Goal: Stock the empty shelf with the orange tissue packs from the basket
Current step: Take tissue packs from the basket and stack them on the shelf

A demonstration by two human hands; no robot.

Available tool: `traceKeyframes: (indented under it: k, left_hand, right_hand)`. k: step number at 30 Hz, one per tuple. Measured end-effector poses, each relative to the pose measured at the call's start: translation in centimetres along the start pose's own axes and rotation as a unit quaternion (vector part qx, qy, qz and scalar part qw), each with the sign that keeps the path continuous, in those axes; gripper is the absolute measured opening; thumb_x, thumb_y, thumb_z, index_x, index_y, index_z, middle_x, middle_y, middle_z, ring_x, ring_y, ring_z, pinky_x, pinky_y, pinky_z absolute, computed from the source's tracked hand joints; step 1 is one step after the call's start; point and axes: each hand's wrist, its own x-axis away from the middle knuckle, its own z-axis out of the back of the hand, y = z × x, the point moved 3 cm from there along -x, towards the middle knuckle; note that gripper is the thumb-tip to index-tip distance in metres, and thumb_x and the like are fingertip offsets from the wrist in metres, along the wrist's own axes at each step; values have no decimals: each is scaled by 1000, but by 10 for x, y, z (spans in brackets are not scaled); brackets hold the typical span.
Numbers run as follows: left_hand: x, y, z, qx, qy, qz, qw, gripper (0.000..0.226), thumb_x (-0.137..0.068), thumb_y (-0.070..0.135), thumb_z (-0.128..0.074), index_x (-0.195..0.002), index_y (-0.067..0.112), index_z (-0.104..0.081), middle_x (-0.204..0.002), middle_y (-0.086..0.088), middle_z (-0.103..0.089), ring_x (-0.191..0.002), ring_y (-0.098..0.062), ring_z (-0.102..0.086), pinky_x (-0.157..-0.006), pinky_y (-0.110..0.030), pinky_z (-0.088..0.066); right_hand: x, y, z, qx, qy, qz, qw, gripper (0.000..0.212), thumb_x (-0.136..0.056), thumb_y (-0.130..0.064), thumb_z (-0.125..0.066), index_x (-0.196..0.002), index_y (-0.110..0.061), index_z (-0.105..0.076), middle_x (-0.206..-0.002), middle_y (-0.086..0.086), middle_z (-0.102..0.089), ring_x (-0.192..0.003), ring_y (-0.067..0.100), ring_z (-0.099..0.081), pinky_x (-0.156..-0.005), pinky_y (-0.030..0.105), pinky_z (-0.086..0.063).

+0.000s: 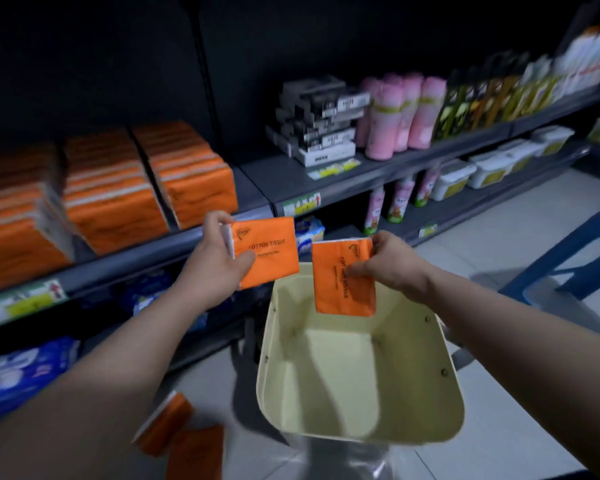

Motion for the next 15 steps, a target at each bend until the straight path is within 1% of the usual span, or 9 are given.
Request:
traceKeyframes:
  k: [2,4,5,7,8,9,12,14,15]
  left_hand:
    - [0,8,21,5,34,-9,999,39,-85,27,-63,-105,28,-30,-77,0,-56,-63,-23,-61,-57,-32,-47]
    - [-5,14,40,3,56,-8,998,40,-83,33,-67,-103,29,-32,-84,-4,-60,-67,-23,-61,-53,-33,-45]
    - [-10,17,48,11,59,-3,998,40,-83,36,-67,-102,30,-33,-89,-7,-62,-69,-25,-62,-53,-36,-47]
    - [-23,22,63,24,66,0,998,39,-82,39,-67,-101,31,-33,-97,-10,-63,-74,-28,-63,-61,-39,-51]
    - [-32,24,69,26,76,-2,997,39,-82,40,-67,-101,32,-34,-98,-11,-62,-75,-27,-61,-65,-39,-50]
    - [-43,27,74,27,89,-4,996,39,-82,40,-67,-102,31,-34,-99,-11,-62,-74,-24,-60,-65,-37,-48]
    - [-83,35,85,55,121,-8,991,41,-83,33,-69,-107,30,-36,-104,-5,-61,-67,-10,-62,-59,-29,-48]
    - [-114,39,86,80,130,-5,988,44,-82,30,-70,-114,30,-40,-108,0,-60,-83,-13,-63,-66,-30,-52]
    - [-132,41,85,74,139,-7,987,43,-81,29,-71,-113,29,-43,-105,3,-59,-89,-15,-61,-68,-27,-51]
  right_hand:
    - [8,-22,8,-27,11,10,1000,43,-65,-13,-83,-100,-6,-60,-93,8,-70,-81,20,-67,-72,34,-56]
    - [14,-43,15,-42,21,25,999,38,-68,-12,-81,-100,-5,-63,-94,10,-71,-86,22,-69,-80,38,-57]
    - [15,-53,18,-48,24,37,998,31,-70,-11,-79,-97,-7,-64,-91,8,-71,-82,18,-69,-76,34,-58]
    - [14,-71,21,-59,23,66,996,15,-74,-11,-75,-84,-14,-64,-81,1,-71,-66,4,-67,-57,18,-55]
    - [9,-78,22,-66,21,77,995,13,-76,-11,-74,-82,-16,-63,-81,0,-70,-61,0,-65,-51,13,-50]
    - [3,-84,22,-72,20,84,994,14,-78,-12,-73,-87,-16,-62,-84,1,-70,-64,1,-66,-51,14,-49]
    - [-27,-101,22,-87,31,97,991,28,-82,-19,-70,-105,-18,-54,-93,2,-67,-79,13,-66,-63,22,-52]
    - [-54,-111,20,-107,32,103,988,28,-85,-25,-67,-108,-21,-51,-99,4,-67,-86,19,-67,-76,33,-56]
    - [-69,-117,19,-118,29,104,987,26,-87,-29,-64,-107,-21,-51,-99,5,-67,-86,21,-67,-77,38,-56]
